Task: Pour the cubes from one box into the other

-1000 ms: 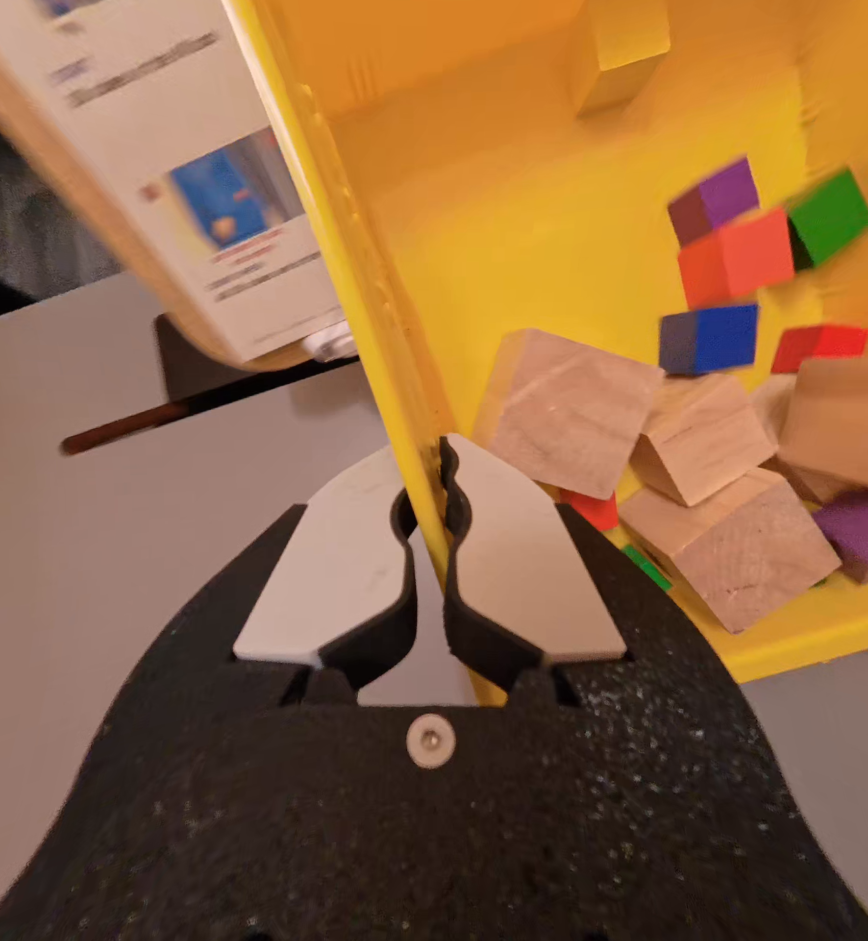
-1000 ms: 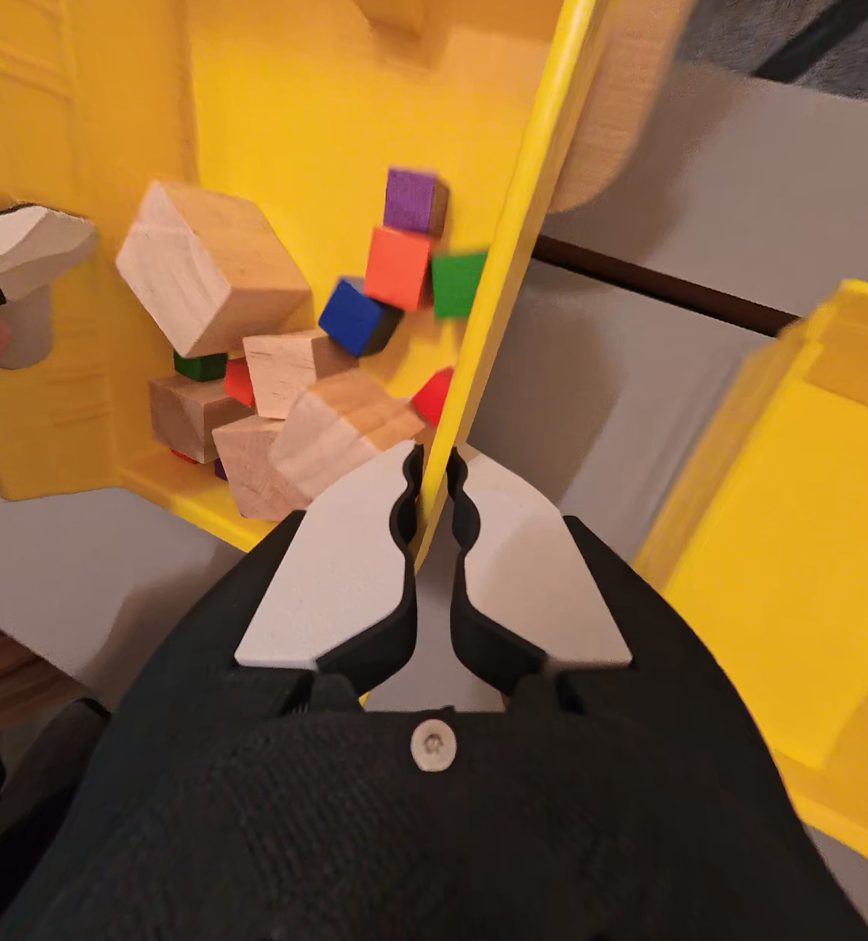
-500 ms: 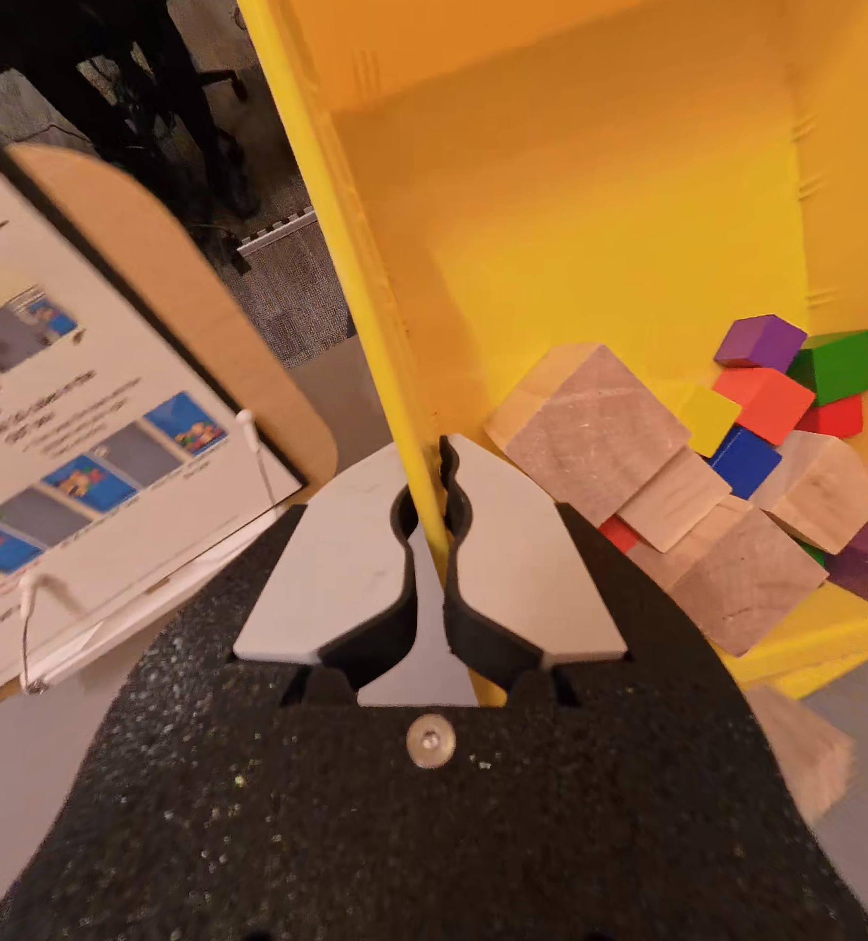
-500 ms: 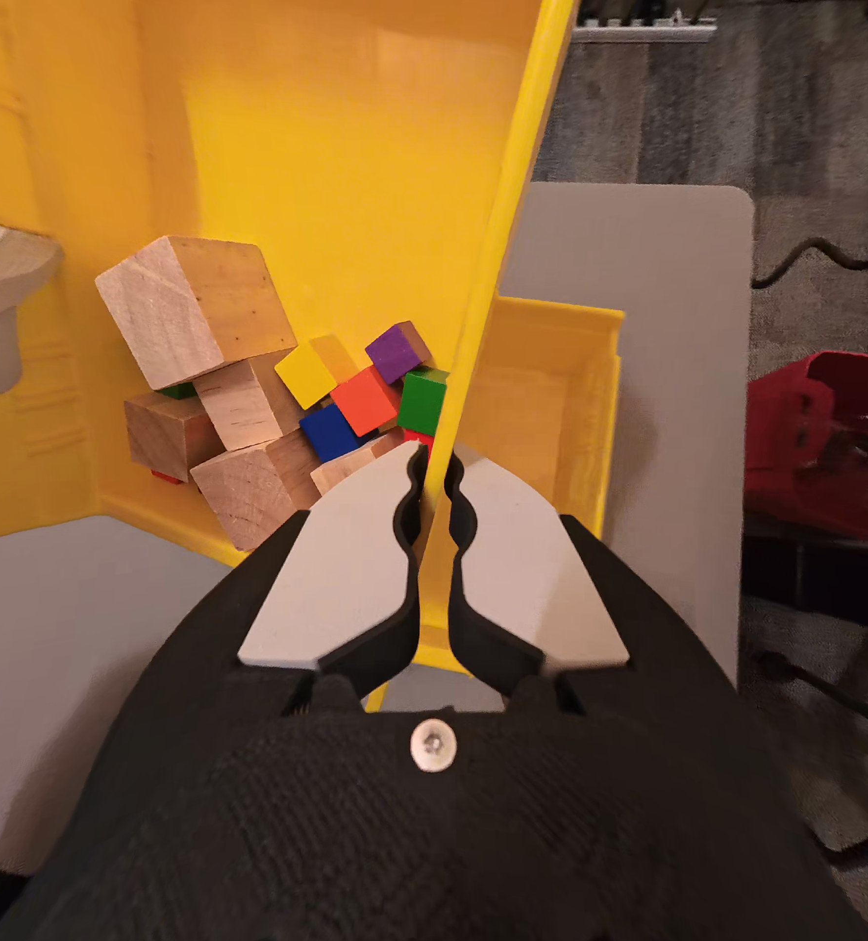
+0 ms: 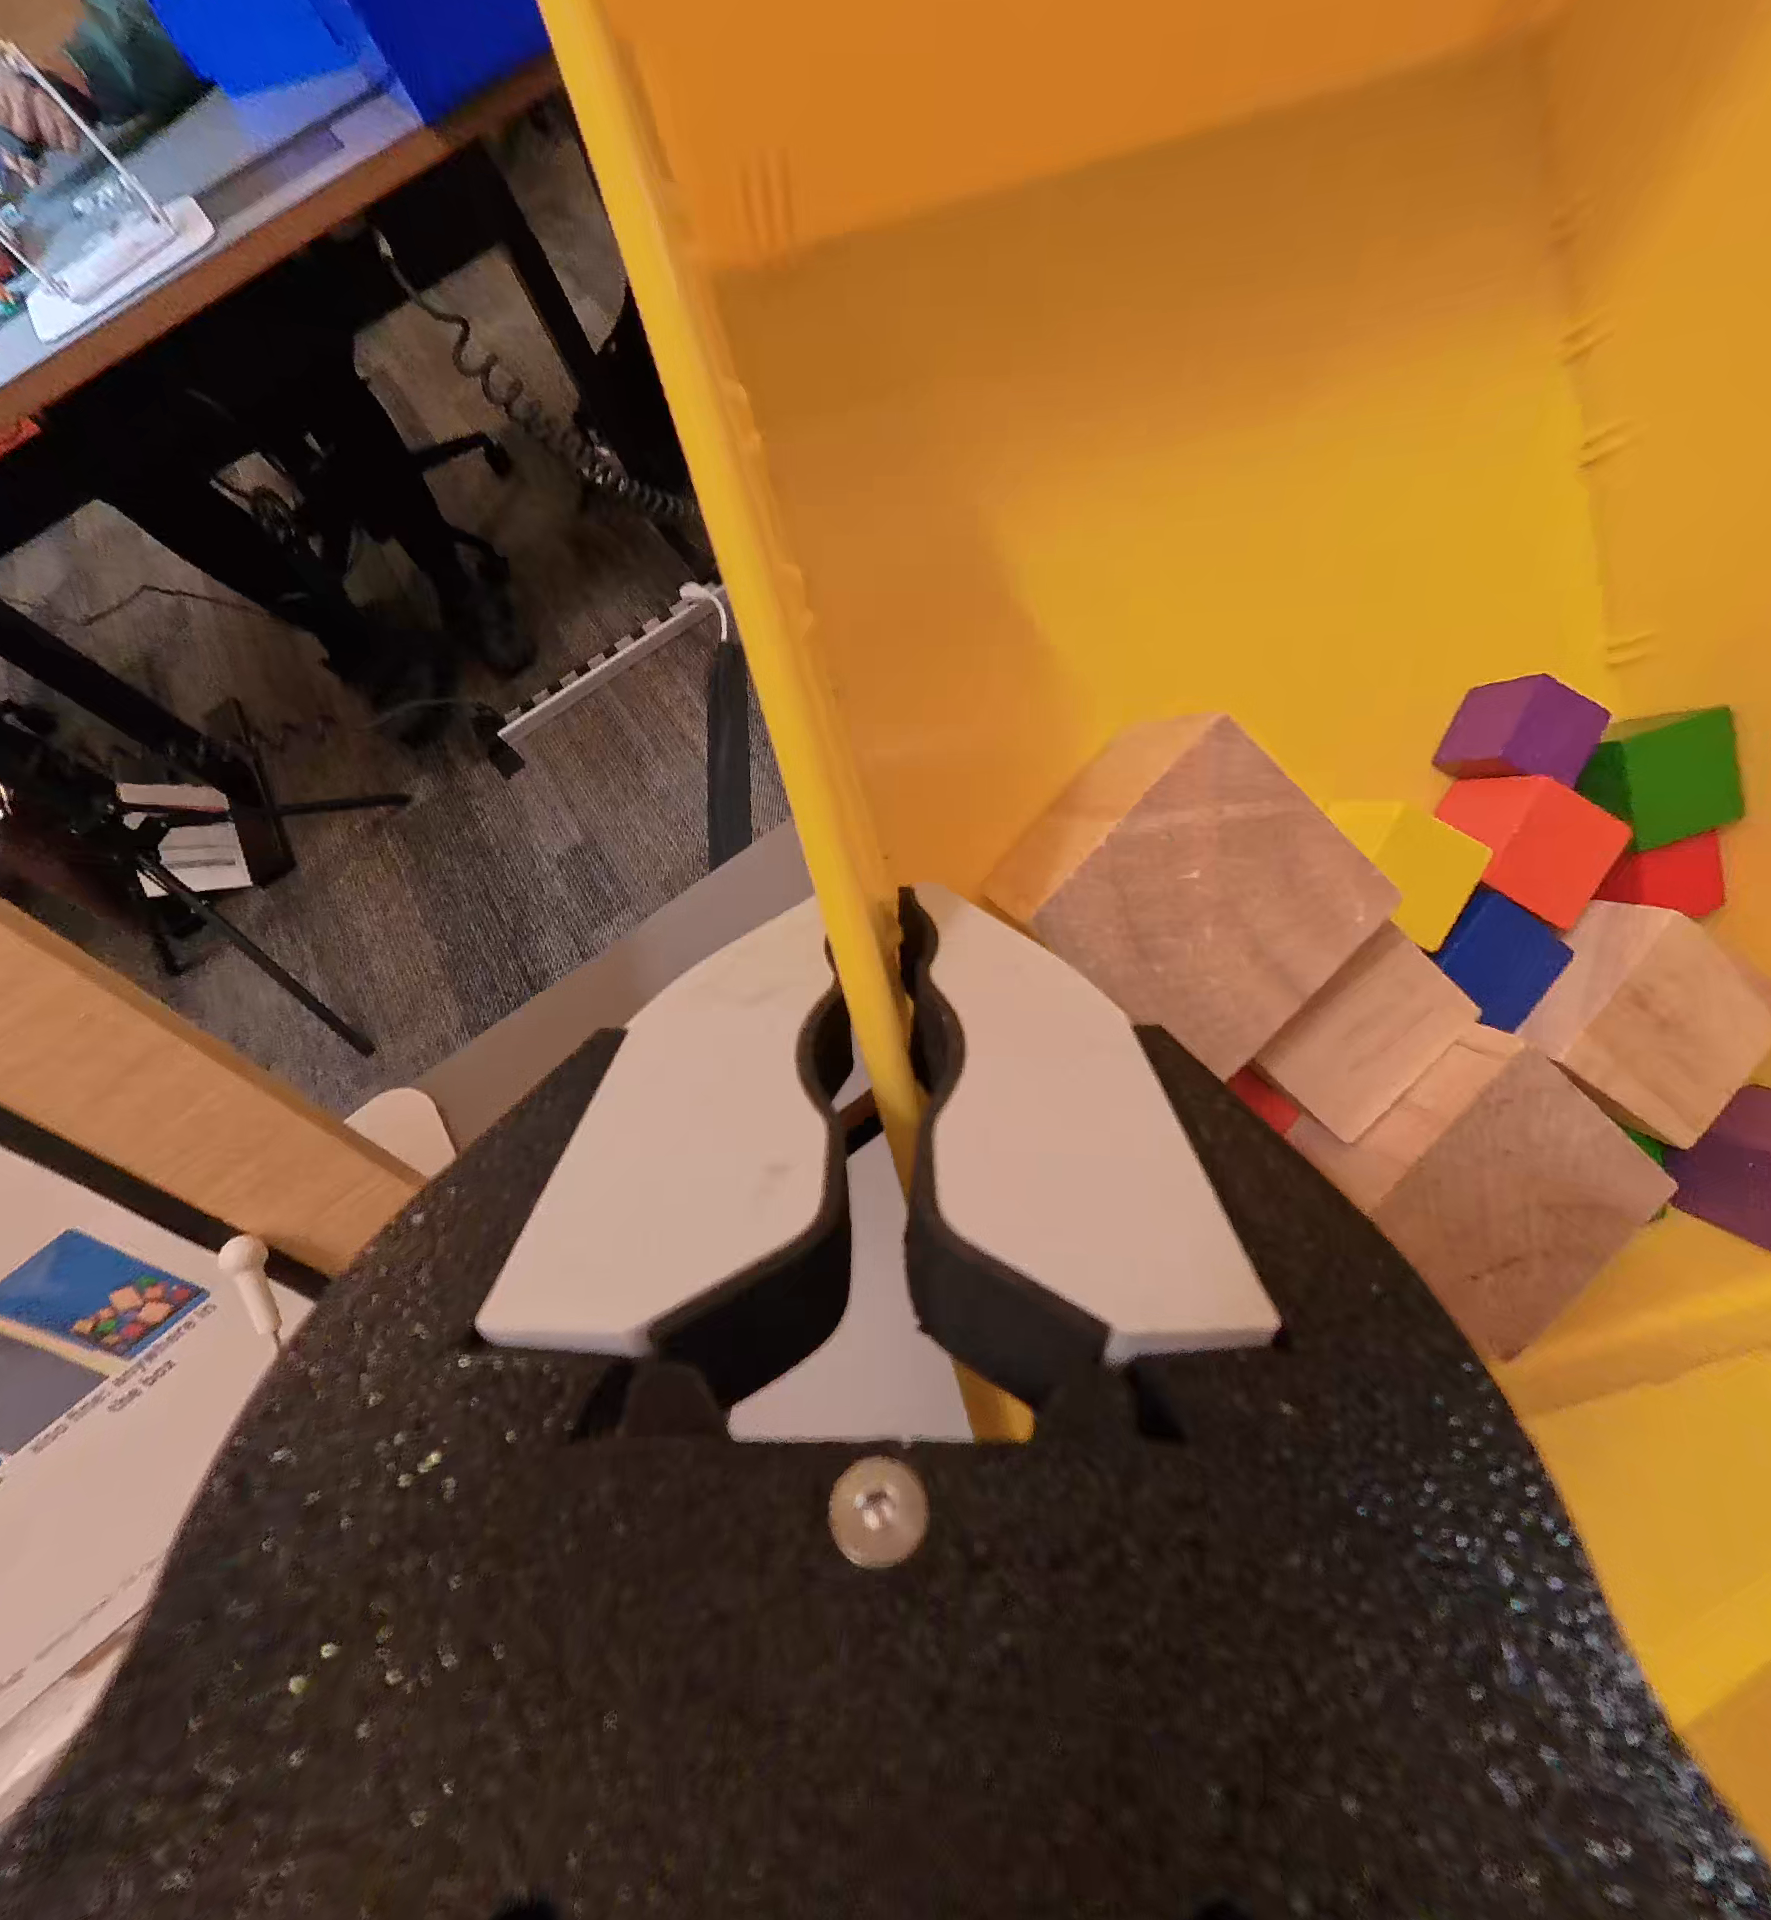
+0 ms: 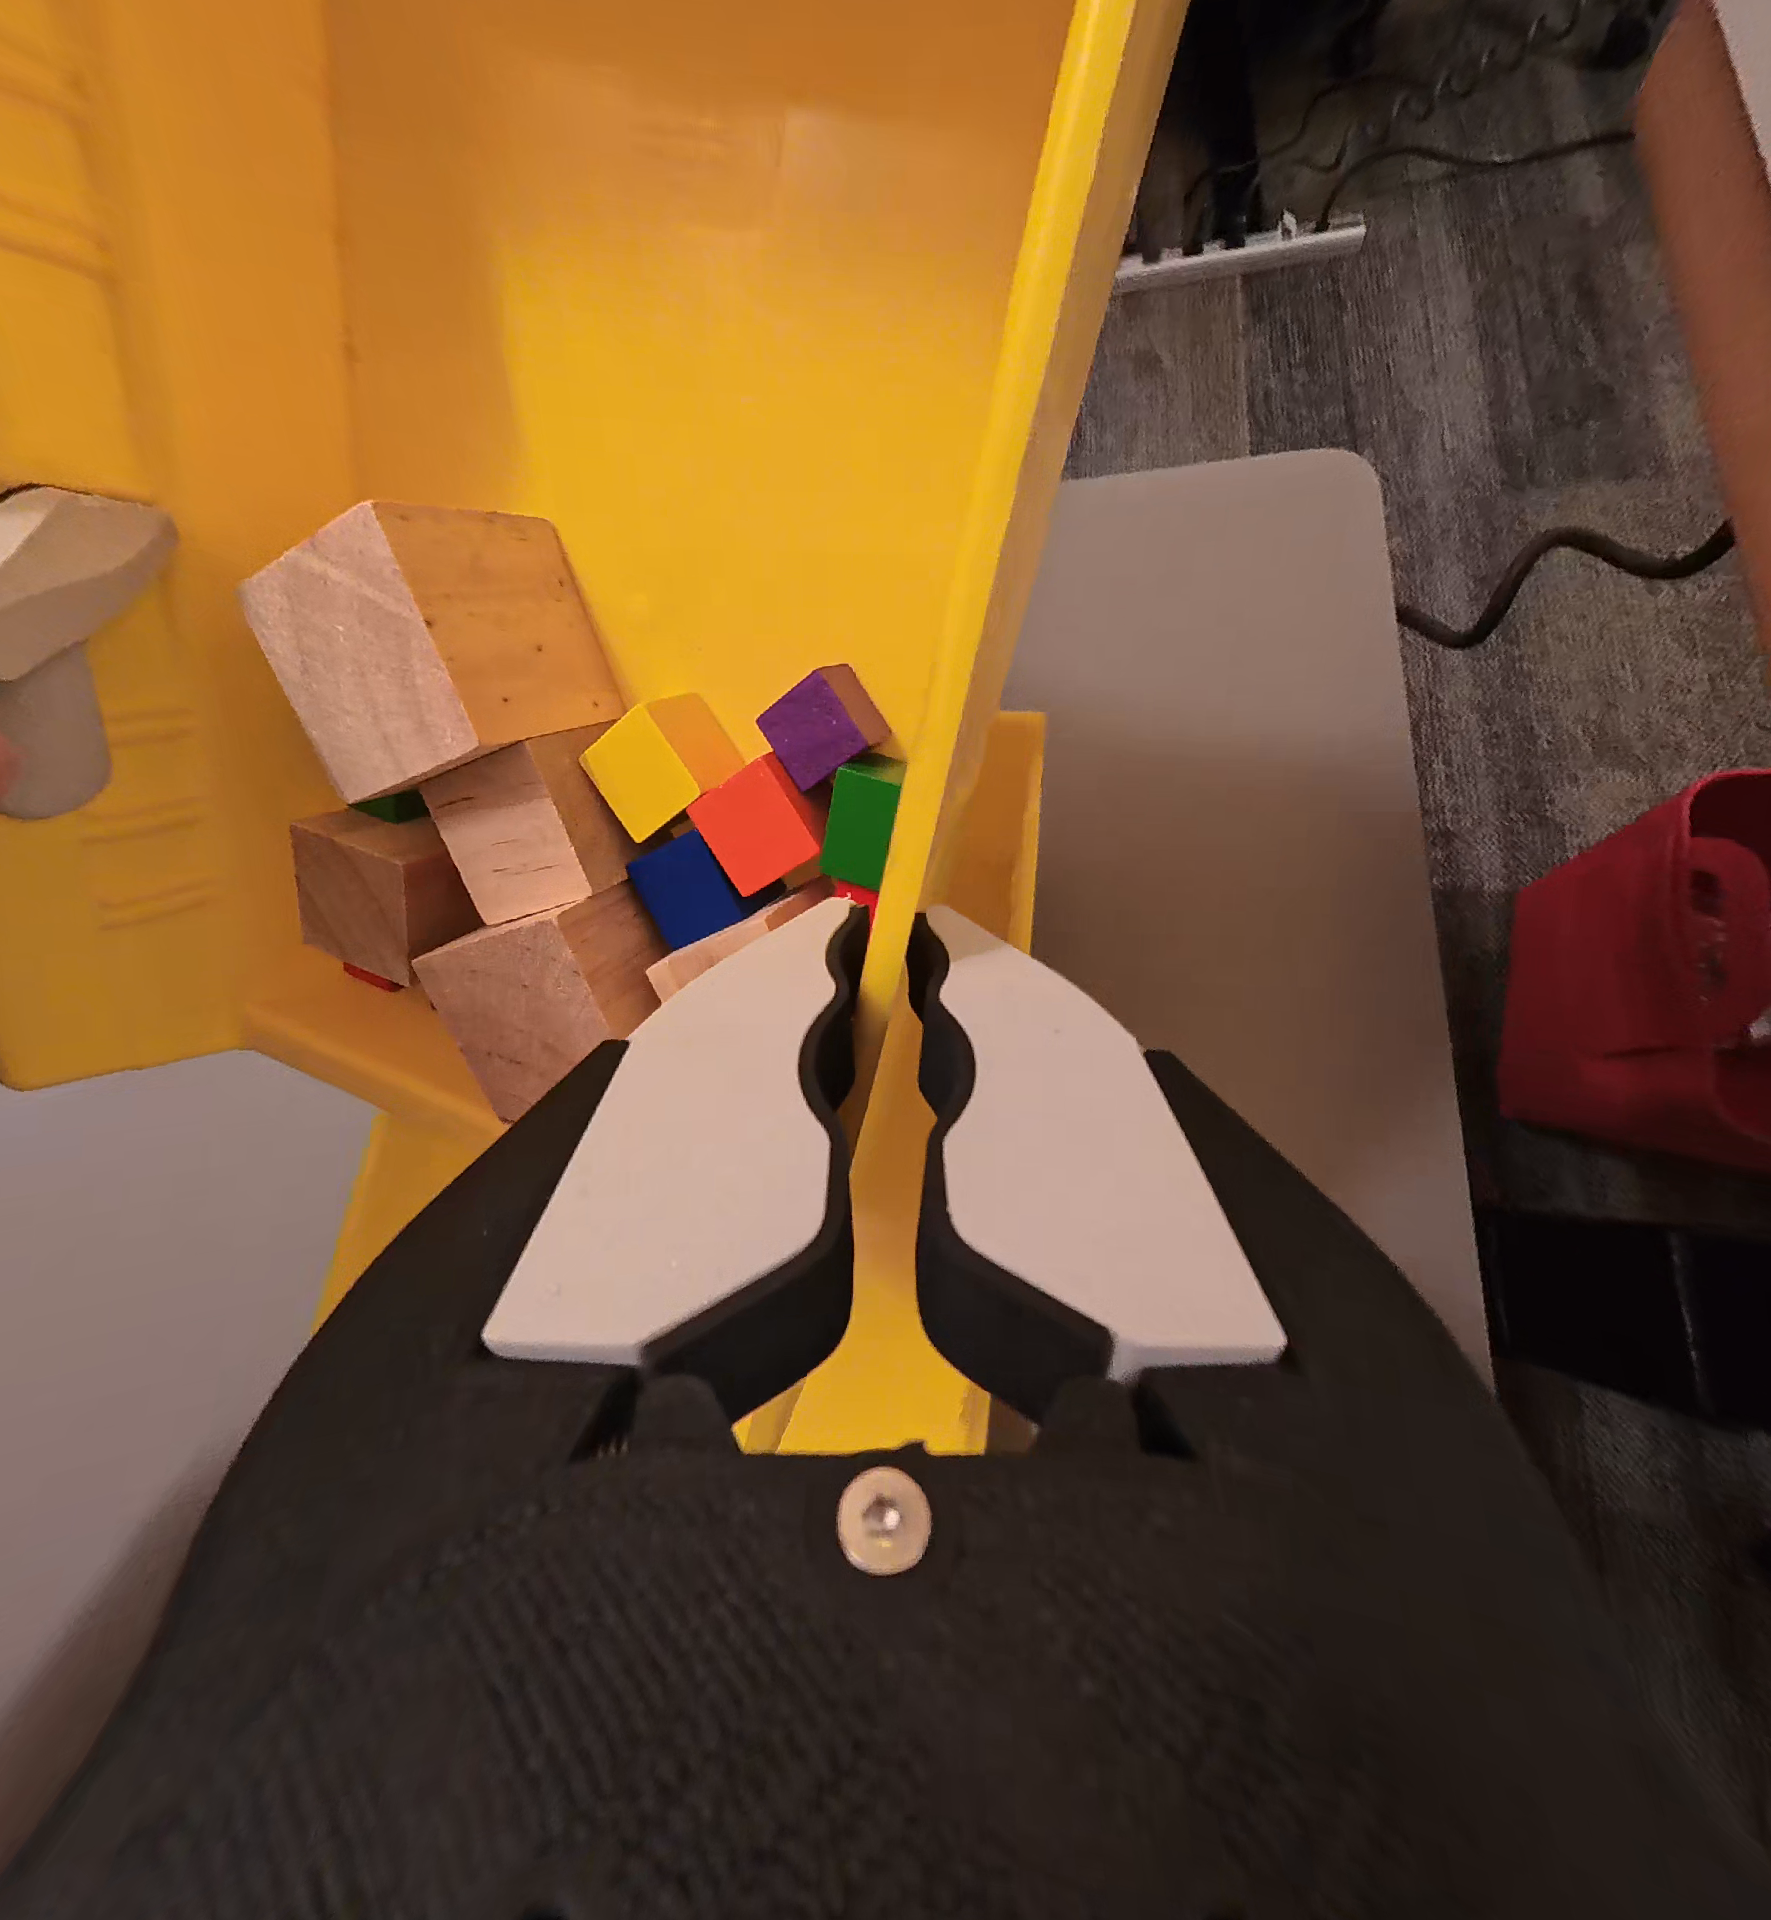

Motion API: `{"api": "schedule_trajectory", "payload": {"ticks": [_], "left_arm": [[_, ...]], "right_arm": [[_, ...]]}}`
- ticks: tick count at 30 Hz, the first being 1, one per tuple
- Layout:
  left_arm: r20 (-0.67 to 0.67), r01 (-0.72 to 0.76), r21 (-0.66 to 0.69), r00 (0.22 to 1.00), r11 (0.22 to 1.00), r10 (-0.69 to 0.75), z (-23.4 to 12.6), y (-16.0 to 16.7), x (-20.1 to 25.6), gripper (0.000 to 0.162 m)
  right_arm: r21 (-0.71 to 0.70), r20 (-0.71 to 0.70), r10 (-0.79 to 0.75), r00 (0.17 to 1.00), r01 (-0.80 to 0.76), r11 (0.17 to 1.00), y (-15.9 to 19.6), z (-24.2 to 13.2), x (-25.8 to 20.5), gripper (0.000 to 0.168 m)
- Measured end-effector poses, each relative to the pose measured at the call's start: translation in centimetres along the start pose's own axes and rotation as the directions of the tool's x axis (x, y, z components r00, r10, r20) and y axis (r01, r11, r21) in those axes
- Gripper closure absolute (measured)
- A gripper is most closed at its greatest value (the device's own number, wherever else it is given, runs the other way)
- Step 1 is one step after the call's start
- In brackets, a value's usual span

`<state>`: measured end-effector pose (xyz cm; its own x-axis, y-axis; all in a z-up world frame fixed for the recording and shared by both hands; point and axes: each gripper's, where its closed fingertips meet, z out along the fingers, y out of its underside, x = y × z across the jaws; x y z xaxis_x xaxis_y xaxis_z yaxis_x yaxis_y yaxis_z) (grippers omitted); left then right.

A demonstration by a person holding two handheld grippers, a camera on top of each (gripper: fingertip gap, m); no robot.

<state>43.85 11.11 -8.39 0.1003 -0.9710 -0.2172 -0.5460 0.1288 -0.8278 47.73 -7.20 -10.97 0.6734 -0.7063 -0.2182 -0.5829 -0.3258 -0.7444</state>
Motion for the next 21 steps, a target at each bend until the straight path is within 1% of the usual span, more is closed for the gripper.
{"api": "schedule_trajectory", "payload": {"ticks": [1, 4, 7, 9, 12, 14, 17, 19, 21], "left_arm": [[0.001, 0.004, 0.019, 1.000, 1.000, -0.004, 0.1, -0.2, 0.0, 0.157], [-0.003, 0.028, 0.120, 1.000, 0.992, -0.028, 0.0, -1.5, 0.1, 0.156], [-0.022, 0.066, 0.238, 0.998, 0.969, -0.062, -0.4, -2.3, 0.3, 0.154], [-0.042, 0.101, 0.300, 0.995, 0.949, -0.093, -0.8, -2.5, 0.6, 0.153], [-0.029, 0.095, 0.361, 0.995, 0.928, -0.090, -0.8, -2.2, 1.0, 0.153], [-0.053, 0.129, 0.401, 0.992, 0.907, -0.117, -0.9, -2.0, 1.2, 0.152], [-0.038, 0.120, 0.481, 0.993, 0.869, -0.116, -1.4, -2.0, 1.2, 0.153], [-0.035, 0.127, 0.549, 0.991, 0.826, -0.129, -2.0, -2.6, 1.0, 0.153], [-0.035, 0.144, 0.595, 0.988, 0.791, -0.154, -2.5, -3.0, 0.6, 0.153]], "right_arm": [[0.018, 0.000, -0.010, 1.000, 0.010, 1.000, -0.3, 0.0, 0.1, 0.161], [0.117, -0.032, -0.061, 0.998, 0.064, 0.991, -1.7, -0.4, 0.6, 0.161], [0.273, -0.041, -0.051, 0.998, 0.060, 0.960, -3.2, -1.5, 0.9, 0.160], [0.339, -0.068, -0.064, 0.996, 0.084, 0.937, -3.5, -1.9, 1.2, 0.160], [0.379, -0.137, -0.111, 0.984, 0.156, 0.912, -3.4, -1.8, 1.5, 0.163], [0.403, -0.170, -0.125, 0.978, 0.185, 0.896, -3.4, -1.9, 1.7, 0.164], [0.461, -0.181, -0.150, 0.972, 0.219, 0.860, -3.7, -2.2, 1.5, 0.164], [0.493, -0.201, -0.171, 0.965, 0.250, 0.833, -3.9, -2.3, 1.3, 0.164], [0.530, -0.190, -0.171, 0.967, 0.247, 0.811, -4.0, -2.3, 0.9, 0.164]]}}
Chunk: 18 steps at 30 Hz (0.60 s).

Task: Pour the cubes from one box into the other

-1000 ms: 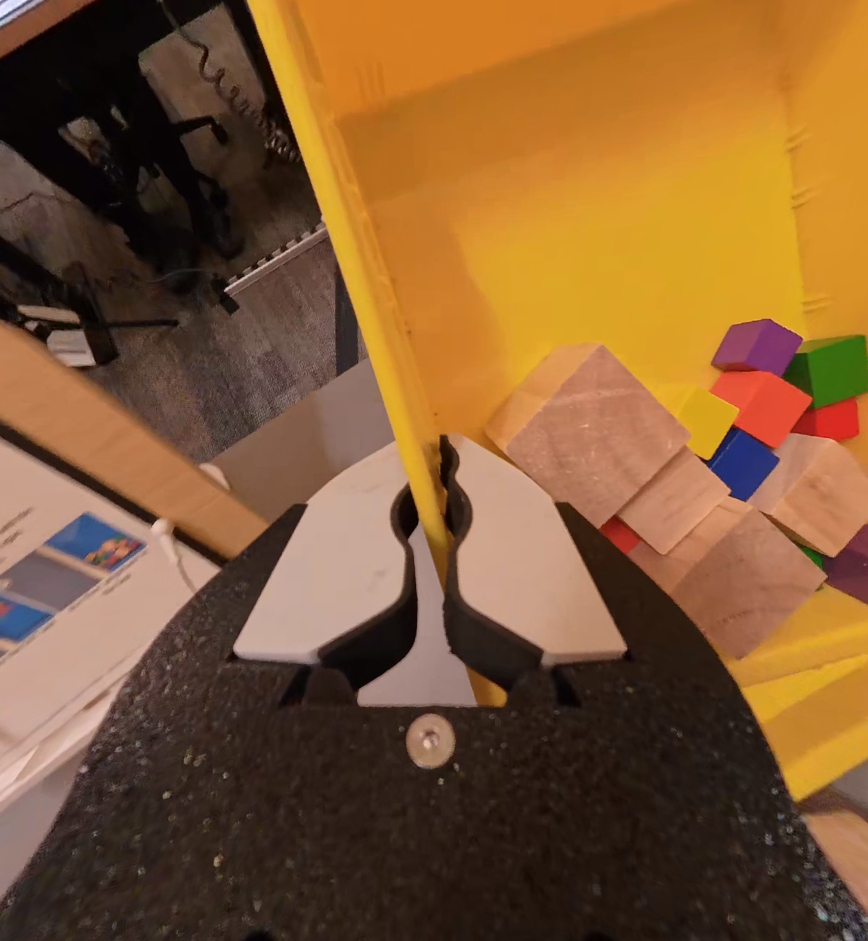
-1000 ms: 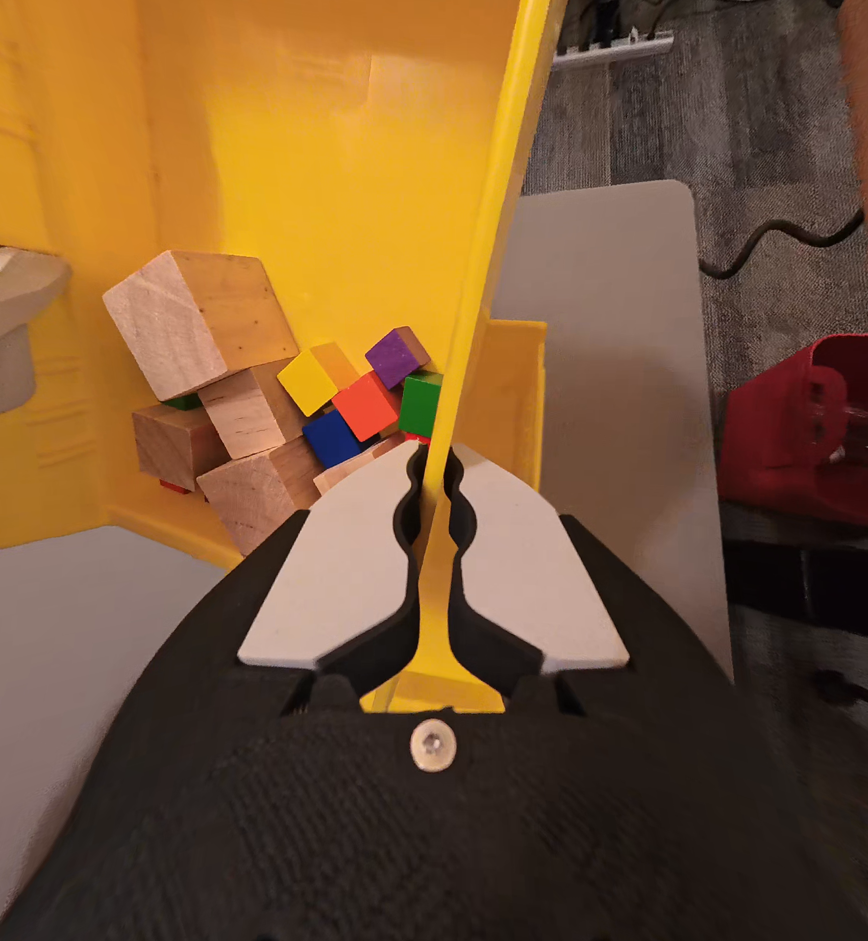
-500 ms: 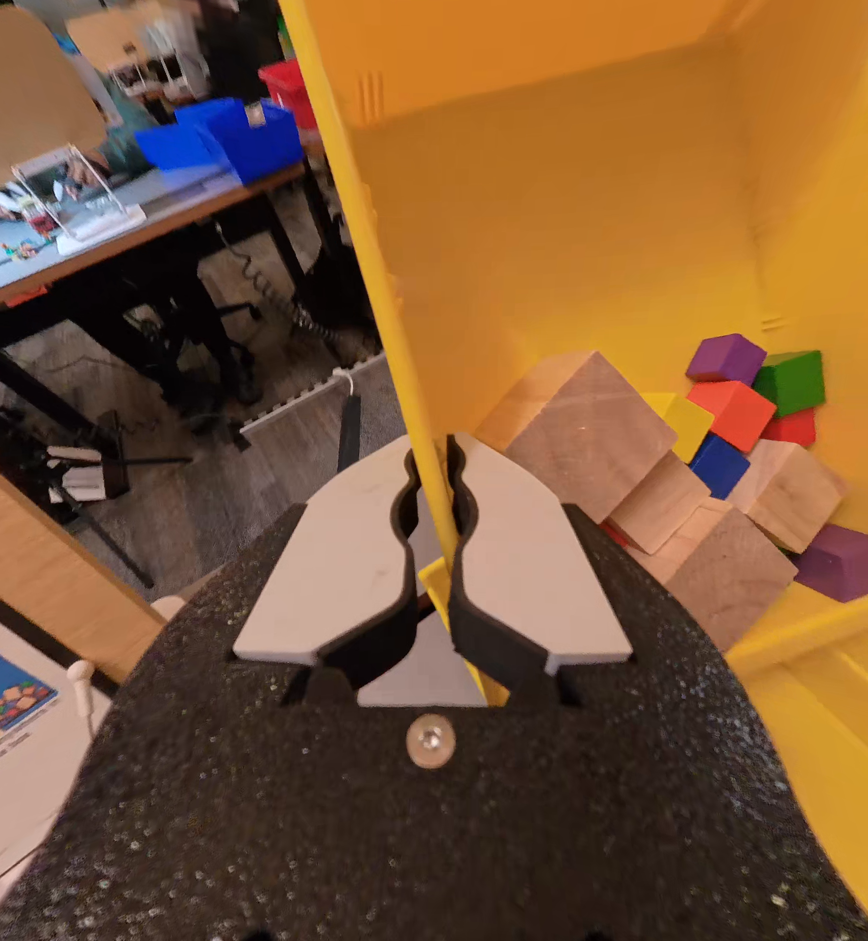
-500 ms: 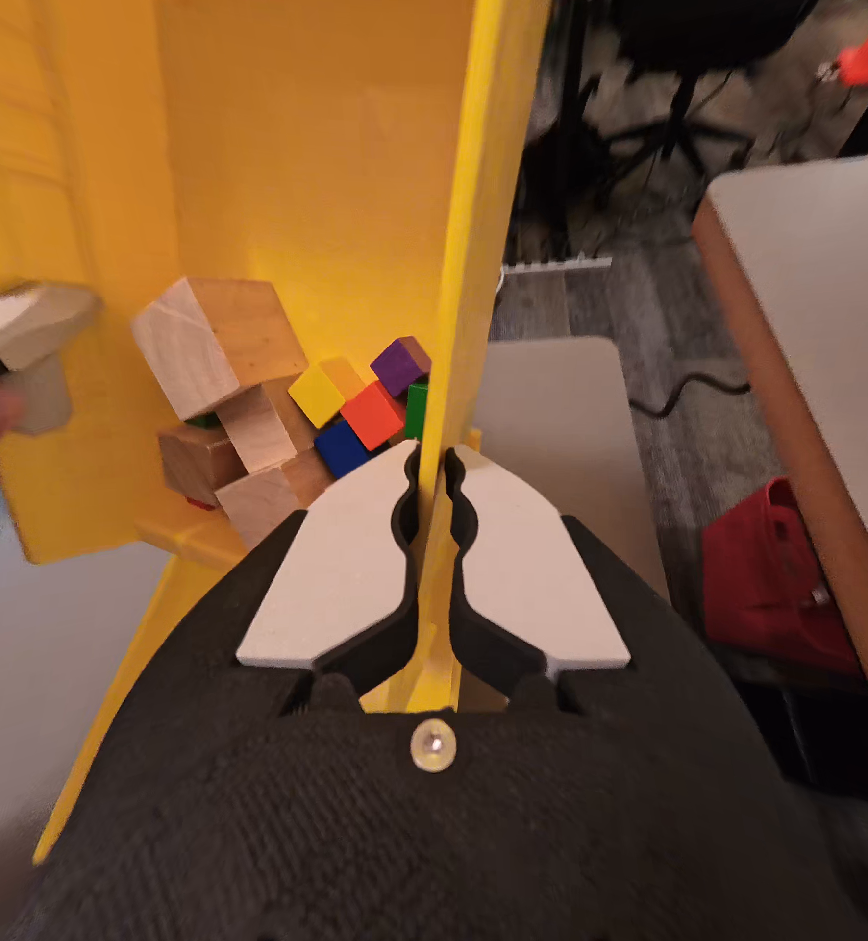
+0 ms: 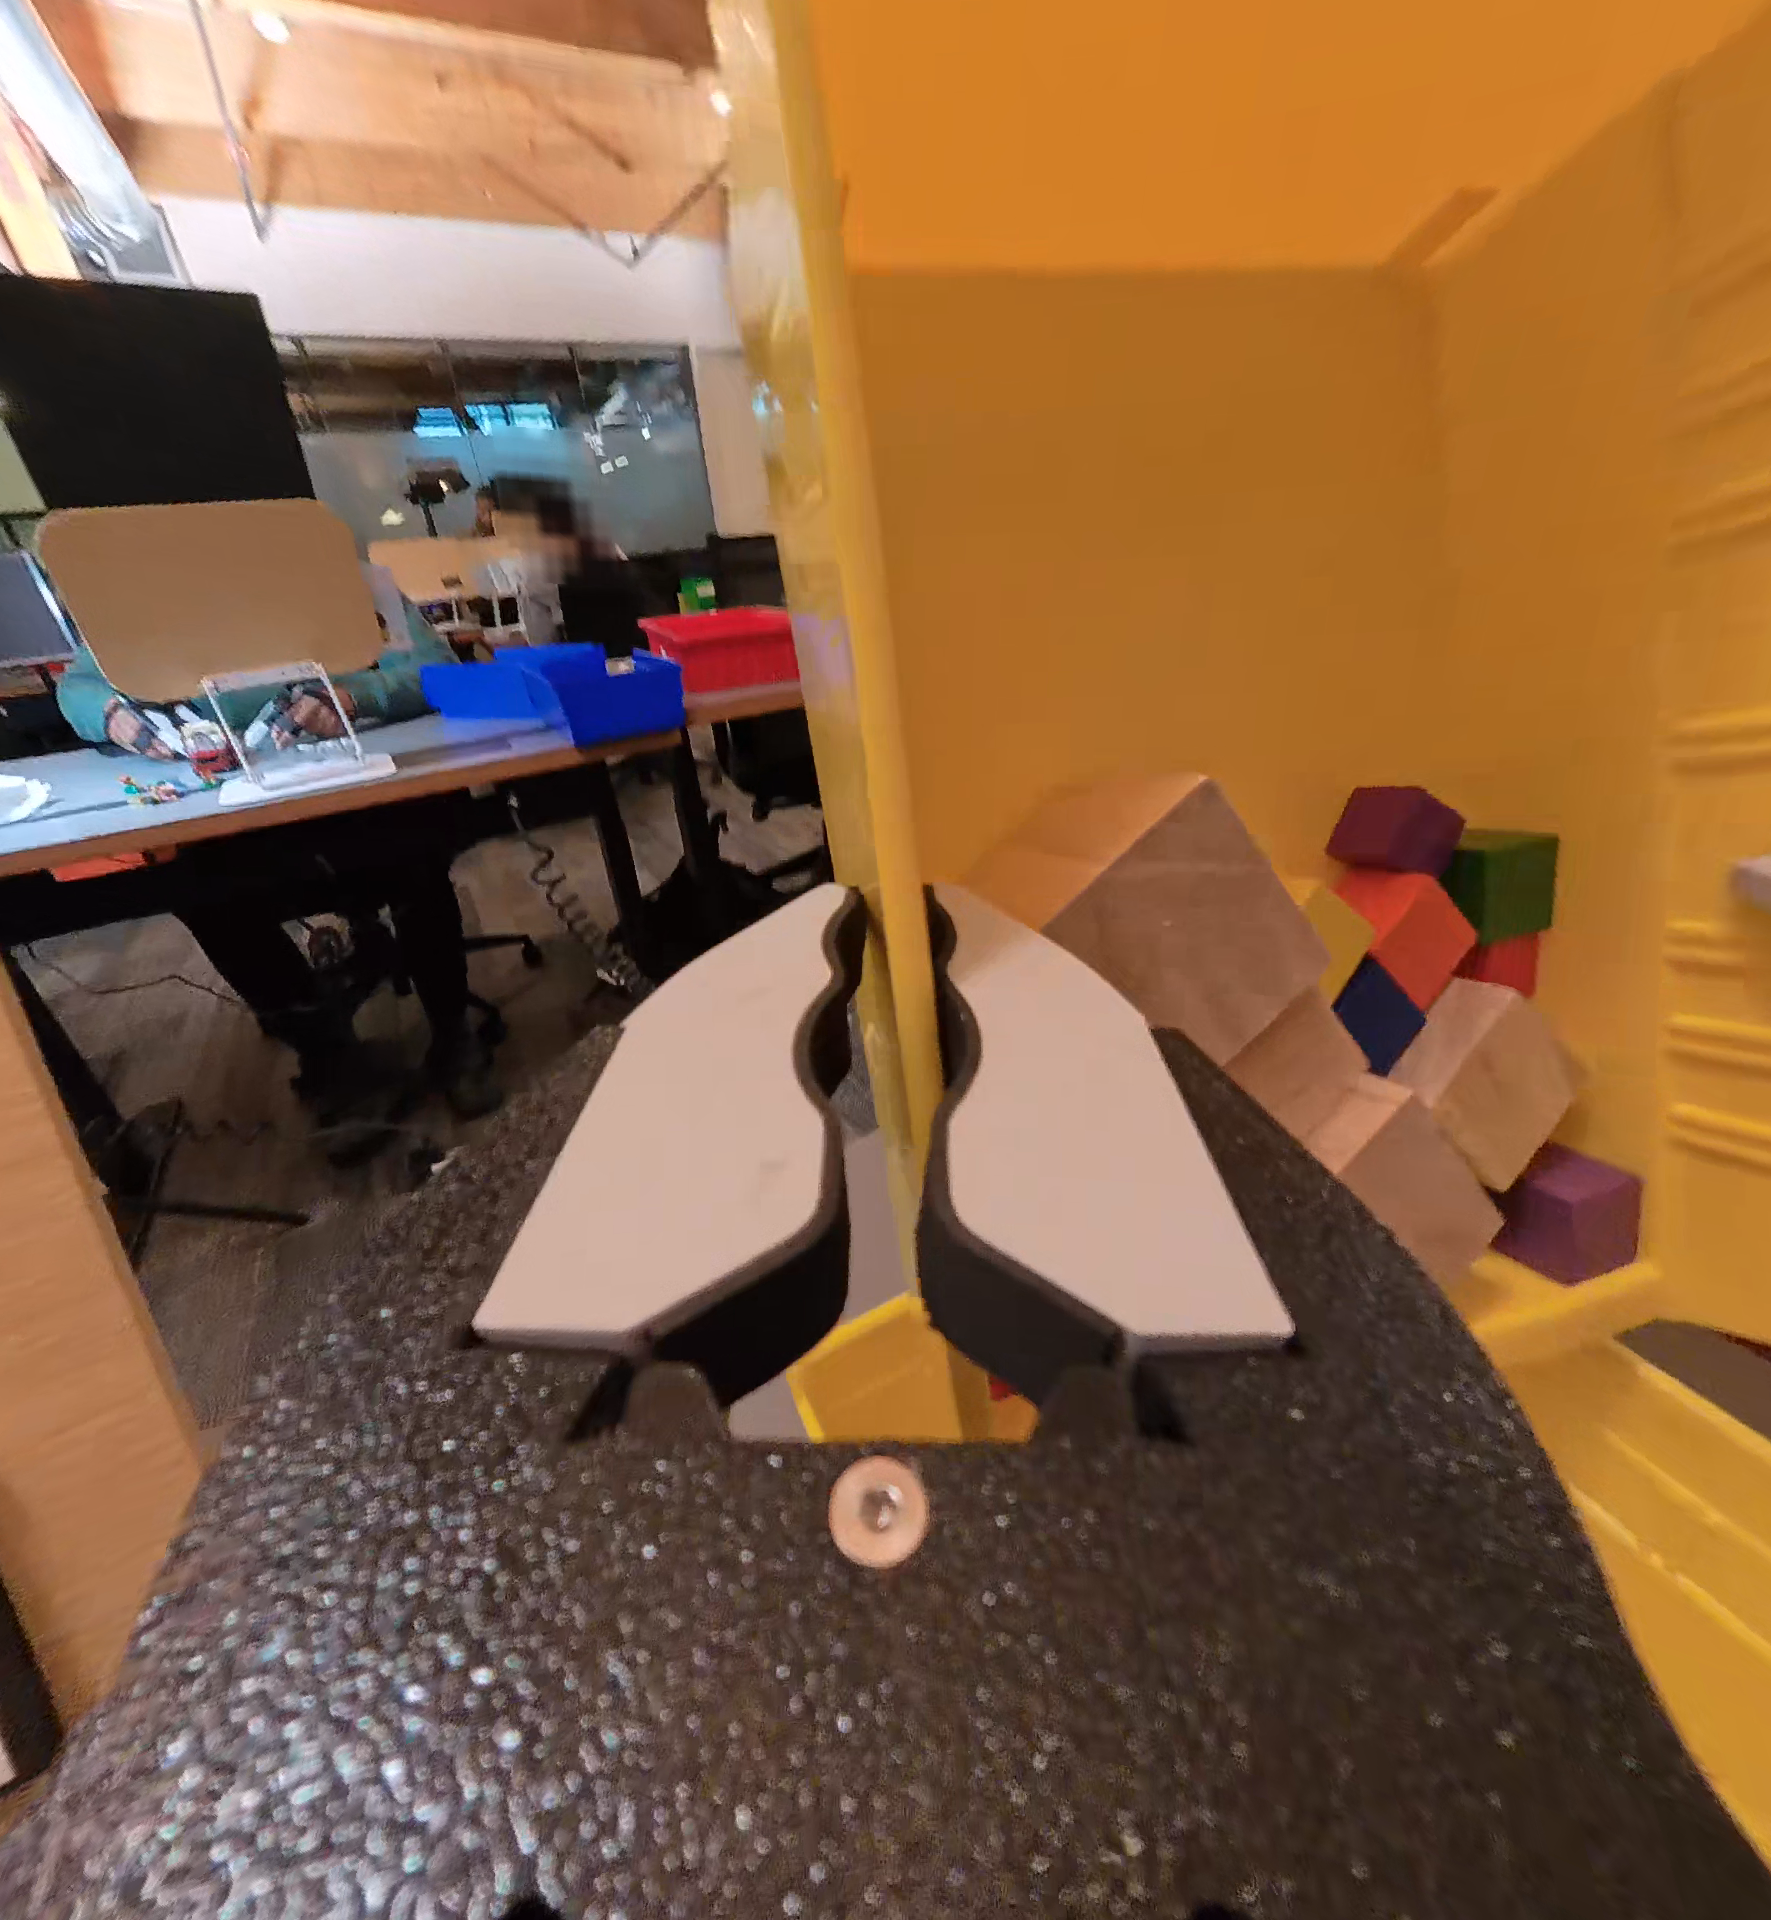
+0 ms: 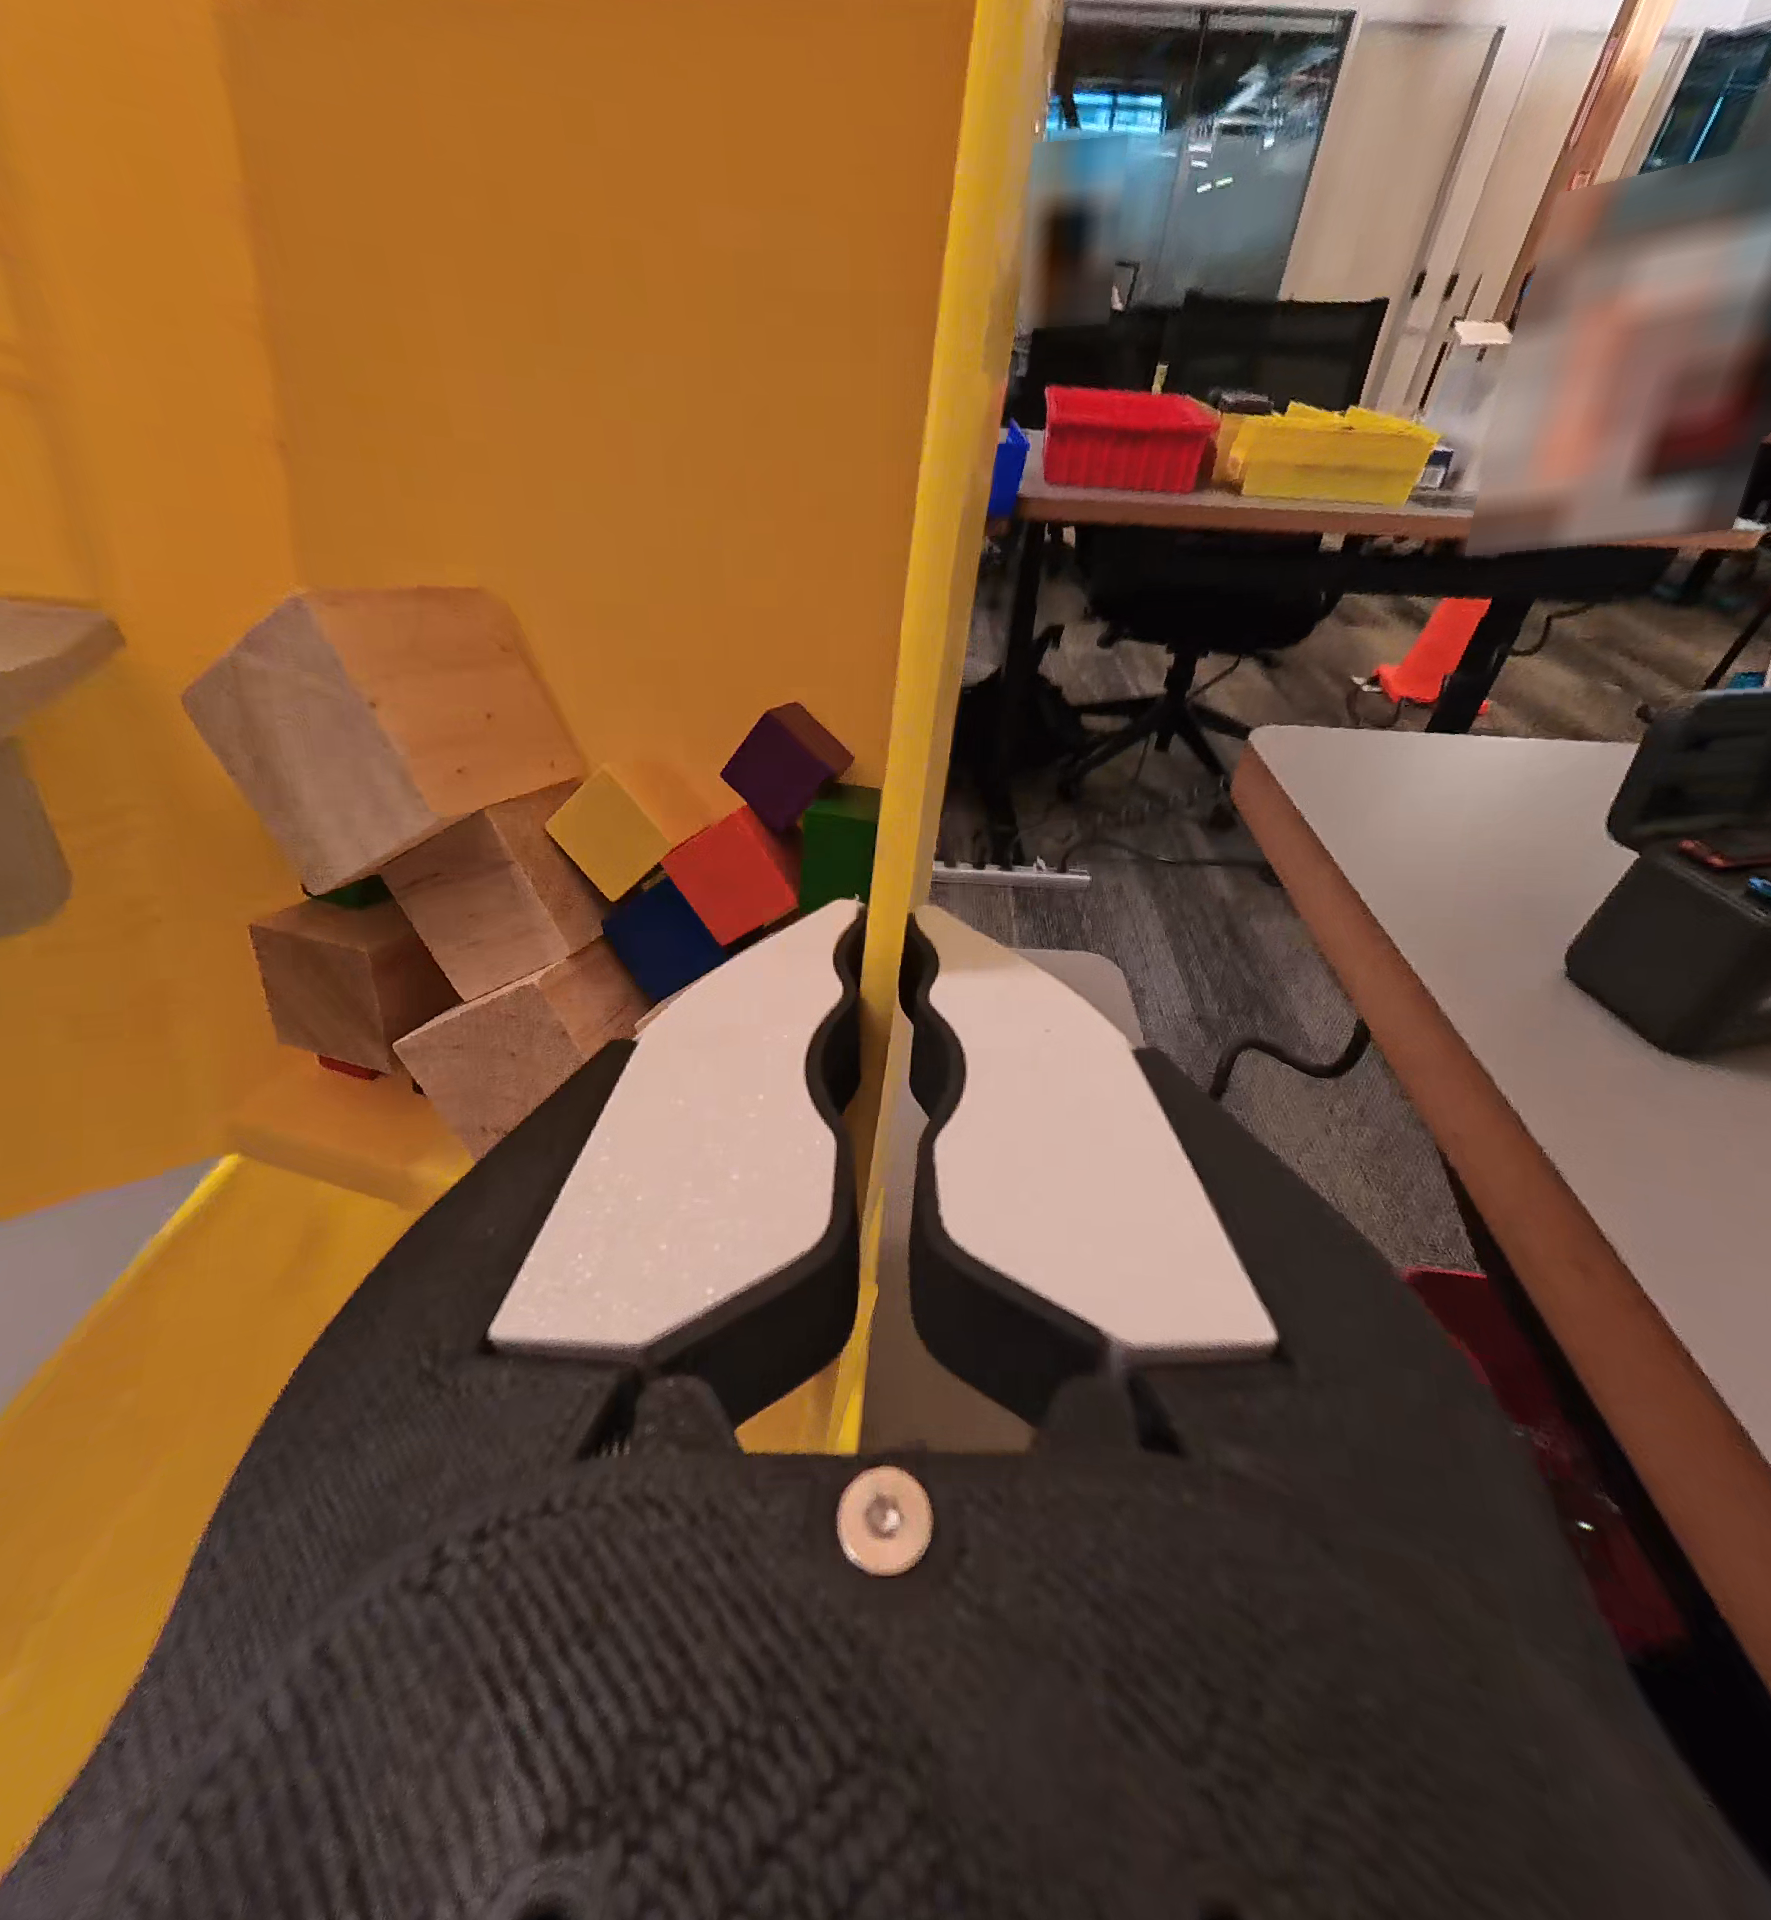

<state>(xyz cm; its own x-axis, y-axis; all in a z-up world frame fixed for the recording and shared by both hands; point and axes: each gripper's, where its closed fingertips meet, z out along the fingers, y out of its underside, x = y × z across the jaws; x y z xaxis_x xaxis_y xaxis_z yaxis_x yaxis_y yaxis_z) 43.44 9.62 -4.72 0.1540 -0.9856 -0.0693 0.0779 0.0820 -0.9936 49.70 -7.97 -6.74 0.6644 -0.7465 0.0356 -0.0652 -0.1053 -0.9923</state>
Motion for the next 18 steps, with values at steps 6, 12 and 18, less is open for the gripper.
{"api": "schedule_trajectory", "payload": {"ticks": [6, 12, 18], "left_arm": [[0.006, -0.009, 0.082, 1.000, 0.997, 0.008, -0.8, -1.0, 0.0, 0.152], [-0.021, 0.024, 0.135, 1.000, 0.991, -0.021, -1.5, -0.7, 0.3, 0.151], [-0.019, -0.003, 0.180, 1.000, 0.984, 0.007, -2.0, -1.5, 1.0, 0.151]], "right_arm": [[0.080, 0.003, 0.017, 1.000, -0.017, 0.997, 0.6, 0.1, -0.5, 0.164], [0.178, 0.002, 0.086, 0.996, -0.085, 0.980, 0.8, -0.4, -0.5, 0.165], [0.253, 0.000, 0.130, 0.991, -0.126, 0.959, 0.5, -1.0, -0.1, 0.165]]}}
